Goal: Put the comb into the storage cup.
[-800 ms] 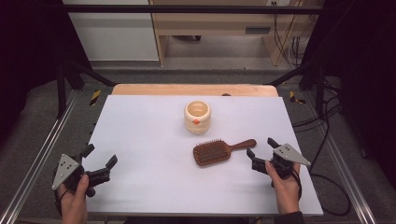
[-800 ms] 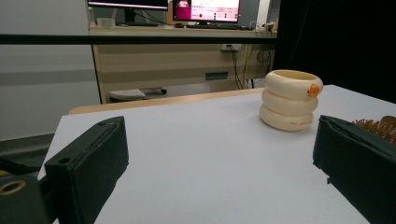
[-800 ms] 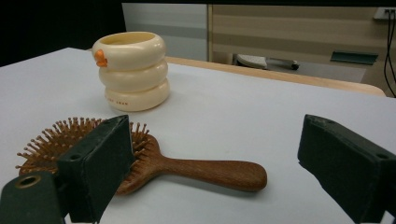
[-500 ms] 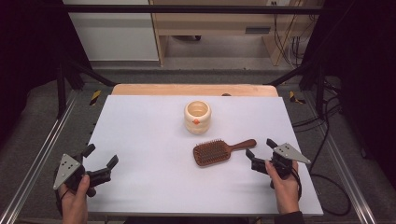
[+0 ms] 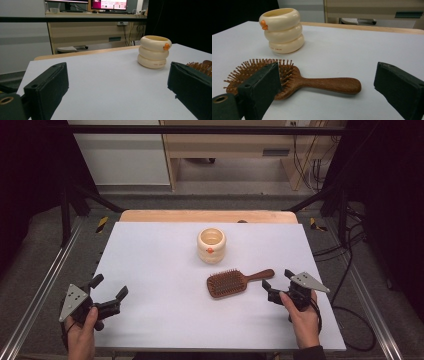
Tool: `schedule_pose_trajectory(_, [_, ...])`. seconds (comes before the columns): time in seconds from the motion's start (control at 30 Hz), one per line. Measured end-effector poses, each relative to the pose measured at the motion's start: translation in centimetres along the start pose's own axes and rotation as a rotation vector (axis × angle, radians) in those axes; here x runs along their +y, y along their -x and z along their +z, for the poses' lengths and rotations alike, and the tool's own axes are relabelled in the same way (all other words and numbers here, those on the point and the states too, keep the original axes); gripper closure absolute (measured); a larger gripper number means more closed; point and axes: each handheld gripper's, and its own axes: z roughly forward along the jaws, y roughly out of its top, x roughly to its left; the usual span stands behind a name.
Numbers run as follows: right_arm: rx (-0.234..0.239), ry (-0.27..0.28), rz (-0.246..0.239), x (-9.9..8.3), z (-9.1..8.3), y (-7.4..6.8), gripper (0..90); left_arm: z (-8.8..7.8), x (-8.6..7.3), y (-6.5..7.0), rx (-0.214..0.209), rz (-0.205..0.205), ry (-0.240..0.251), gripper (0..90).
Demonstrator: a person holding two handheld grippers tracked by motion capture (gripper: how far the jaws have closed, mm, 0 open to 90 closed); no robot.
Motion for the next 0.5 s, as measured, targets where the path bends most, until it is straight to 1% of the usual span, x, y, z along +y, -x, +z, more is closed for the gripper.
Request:
schedule_pose_trajectory(0.17, [-0.012, -0.009, 0.015, 0.1, 0.1, -0.2, 7.9, -0.1, 0.0, 0.0, 0.004, -0.001, -0.001, 3.5])
schedule_pose_trajectory(0.33, [-0.019, -0.035, 0.019, 0.4, 0.5, -0.5, 10.4, 0.0, -0.1, 0.1, 0.005, -0.003, -0.006, 3.5])
schedule_pose_trajectory(0.37, [-0.028, -0.055, 0.013, 0.6, 0.8, -0.7, 13.6, 0.0, -0.1, 0.1, 0.005, -0.002, -0.006, 3.5])
schedule_pose_trajectory(0.43, [-0.033, -0.074, 0.001, 1.0, 1.2, -0.9, 14.8, 0.0, -0.1, 0.1, 0.006, -0.005, -0.005, 3.5])
schedule_pose_trajectory(0.47, [-0.033, -0.074, 0.001, 1.0, 1.2, -0.9, 14.8, 0.0, -0.1, 0.1, 0.006, -0.005, -0.005, 3.5])
schedule_pose_trajectory(0.5, [-0.034, -0.095, -0.013, 1.5, 1.6, -1.1, 19.4, 0.0, -0.1, 0.1, 0.008, -0.005, -0.006, 3.5])
